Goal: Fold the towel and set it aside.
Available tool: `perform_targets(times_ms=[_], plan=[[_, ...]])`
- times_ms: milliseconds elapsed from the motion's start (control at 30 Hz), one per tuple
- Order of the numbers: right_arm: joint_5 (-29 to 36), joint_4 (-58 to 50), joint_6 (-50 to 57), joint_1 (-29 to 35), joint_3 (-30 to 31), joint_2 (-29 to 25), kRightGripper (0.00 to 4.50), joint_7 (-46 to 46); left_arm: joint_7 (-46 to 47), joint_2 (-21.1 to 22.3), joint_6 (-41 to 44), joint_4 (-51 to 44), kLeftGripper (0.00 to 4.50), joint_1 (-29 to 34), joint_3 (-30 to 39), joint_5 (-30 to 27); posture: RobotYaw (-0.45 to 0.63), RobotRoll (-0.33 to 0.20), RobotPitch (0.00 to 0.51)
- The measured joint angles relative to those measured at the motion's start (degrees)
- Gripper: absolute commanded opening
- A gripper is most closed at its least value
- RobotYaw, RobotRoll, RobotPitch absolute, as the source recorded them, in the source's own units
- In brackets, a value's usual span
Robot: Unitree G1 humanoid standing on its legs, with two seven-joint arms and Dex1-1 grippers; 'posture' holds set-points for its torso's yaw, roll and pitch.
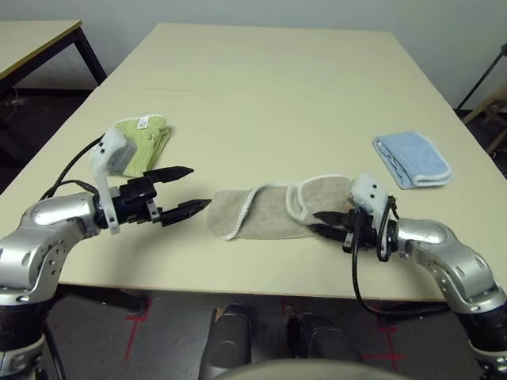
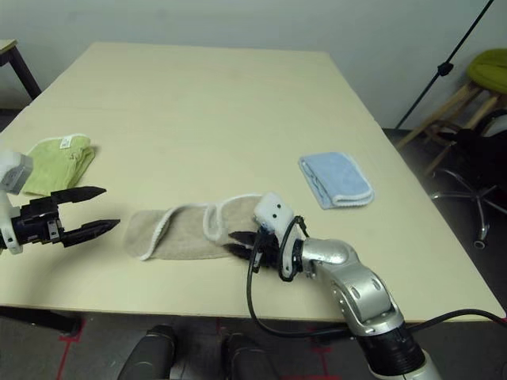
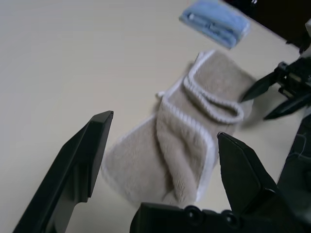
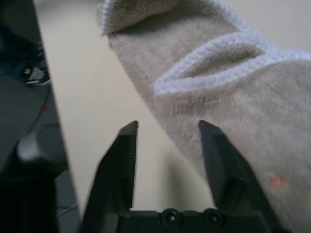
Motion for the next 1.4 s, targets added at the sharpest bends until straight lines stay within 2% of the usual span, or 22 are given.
perform_targets(times_ms=[100, 200, 233, 300, 433, 533, 567, 667, 867, 967, 1033, 1400], plan=[[6.60, 1.65, 5.72, -4.82, -6.66, -4.09, 4.43, 2.74, 2.80, -2.60, 5.51, 0.04, 4.50, -8.58, -3.15, -2.01, 0.18, 0.000, 0.115], [8.74, 7.35, 6.23, -10.19, -12.27, -4.26, 4.47, 1.97, 6.02, -7.61, 9.68, 0.75, 4.50, -15.65, -7.33, -2.91, 0.17, 0.000, 0.114], [7.77, 11.21, 4.49, -12.24, -13.31, -4.09, 4.47, 0.63, 7.63, -10.59, 10.52, 1.77, 4.50, -18.68, -9.05, -2.66, 0.17, 0.000, 0.113], [5.27, 16.31, 0.66, -14.46, -14.97, -3.70, 4.47, -1.63, 8.92, -13.50, 10.74, 3.36, 4.50, -21.97, -11.54, -1.82, 0.17, 0.000, 0.112], [-0.22, 22.64, -7.31, -13.61, -14.99, -1.03, 4.47, -4.58, 10.35, -21.31, 5.91, 8.35, 4.50, -25.49, -18.68, 4.19, 0.15, 0.000, 0.105], [-1.41, 22.98, -9.77, -11.87, -13.97, 2.61, 4.47, -6.02, 9.67, -24.96, 1.25, 12.18, 4.50, -25.60, -23.51, 8.59, 0.14, 0.000, 0.105], [-1.87, 23.01, -10.72, -11.47, -13.92, 4.03, 4.30, -6.94, 9.38, -25.95, -0.75, 13.73, 4.50, -25.60, -24.69, 10.12, 0.13, 0.000, 0.103], [-3.85, 23.37, -13.73, -10.67, -12.96, 8.24, 3.45, -9.65, 8.02, -29.06, -4.83, 17.21, 3.87, -25.48, -27.88, 13.24, 0.13, 0.000, 0.102], [-5.89, 24.86, -16.83, -10.22, -11.34, 12.13, 1.19, -10.93, 5.10, -31.23, -9.78, 21.70, 1.85, -25.39, -32.54, 18.91, 0.12, 0.000, 0.101], [-6.96, 25.83, -18.08, -10.26, -9.92, 13.07, 0.00, -10.90, 3.46, -32.16, -10.93, 23.50, 0.70, -25.38, -34.46, 21.01, 0.12, 0.000, 0.101], [-7.77, 27.04, -18.81, -10.28, -9.01, 13.52, 0.00, -10.75, 2.08, -32.45, -11.28, 24.60, 0.04, -25.38, -36.13, 22.24, 0.14, 0.000, 0.103], [-15.05, 35.33, -23.40, -10.70, -1.06, 15.98, 0.00, -9.78, -1.37, -32.85, -13.43, 32.38, 0.04, -21.59, -40.41, 29.21, 0.15, 0.000, 0.098]])
